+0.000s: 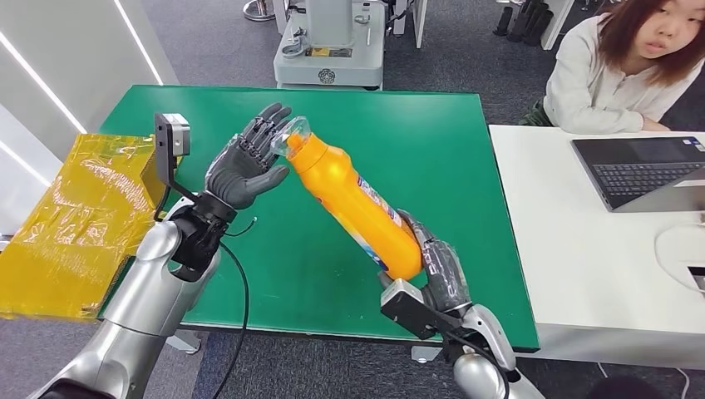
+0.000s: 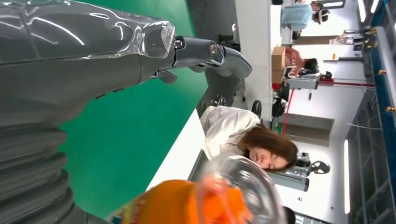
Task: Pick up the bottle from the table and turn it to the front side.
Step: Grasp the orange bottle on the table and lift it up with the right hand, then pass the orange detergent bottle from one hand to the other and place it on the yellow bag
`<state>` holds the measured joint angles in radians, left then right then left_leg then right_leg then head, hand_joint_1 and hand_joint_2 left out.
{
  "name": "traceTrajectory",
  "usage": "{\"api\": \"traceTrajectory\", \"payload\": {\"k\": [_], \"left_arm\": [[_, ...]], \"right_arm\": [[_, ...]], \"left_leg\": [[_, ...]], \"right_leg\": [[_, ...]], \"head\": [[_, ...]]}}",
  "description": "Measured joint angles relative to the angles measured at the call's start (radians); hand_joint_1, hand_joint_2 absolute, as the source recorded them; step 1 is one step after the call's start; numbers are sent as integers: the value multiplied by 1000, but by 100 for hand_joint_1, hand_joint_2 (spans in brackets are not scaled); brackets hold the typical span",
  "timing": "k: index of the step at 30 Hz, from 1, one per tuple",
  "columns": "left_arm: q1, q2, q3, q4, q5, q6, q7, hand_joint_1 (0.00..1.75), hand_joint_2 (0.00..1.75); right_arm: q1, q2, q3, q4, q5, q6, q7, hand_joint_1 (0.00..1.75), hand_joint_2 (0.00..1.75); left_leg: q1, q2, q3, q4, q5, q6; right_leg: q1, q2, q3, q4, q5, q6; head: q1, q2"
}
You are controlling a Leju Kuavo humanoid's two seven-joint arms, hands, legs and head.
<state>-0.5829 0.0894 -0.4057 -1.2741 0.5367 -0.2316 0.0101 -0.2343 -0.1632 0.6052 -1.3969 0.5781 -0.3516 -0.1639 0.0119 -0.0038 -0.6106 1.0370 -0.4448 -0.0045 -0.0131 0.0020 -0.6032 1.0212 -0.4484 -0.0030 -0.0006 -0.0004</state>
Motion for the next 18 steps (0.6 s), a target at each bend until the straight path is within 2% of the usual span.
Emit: {"api": "traceTrajectory", "payload": {"k": [9, 18], "left_arm": [[-30, 7, -53, 48, 59, -27, 17, 0, 175], [-111, -56, -144, 45, 119, 13, 29, 0, 175]], "right_arm": [[-5, -30, -5, -4, -22, -42, -8, 175, 175], [-51, -29, 20, 19, -41, -40, 19, 175, 175]], "left_leg": [[0, 0, 0, 0, 0, 0], [0, 0, -1, 0, 0, 0]], "right_leg": [[0, 0, 0, 0, 0, 0], [0, 0, 0, 0, 0, 0]], "head": [[0, 0], [0, 0]]}}
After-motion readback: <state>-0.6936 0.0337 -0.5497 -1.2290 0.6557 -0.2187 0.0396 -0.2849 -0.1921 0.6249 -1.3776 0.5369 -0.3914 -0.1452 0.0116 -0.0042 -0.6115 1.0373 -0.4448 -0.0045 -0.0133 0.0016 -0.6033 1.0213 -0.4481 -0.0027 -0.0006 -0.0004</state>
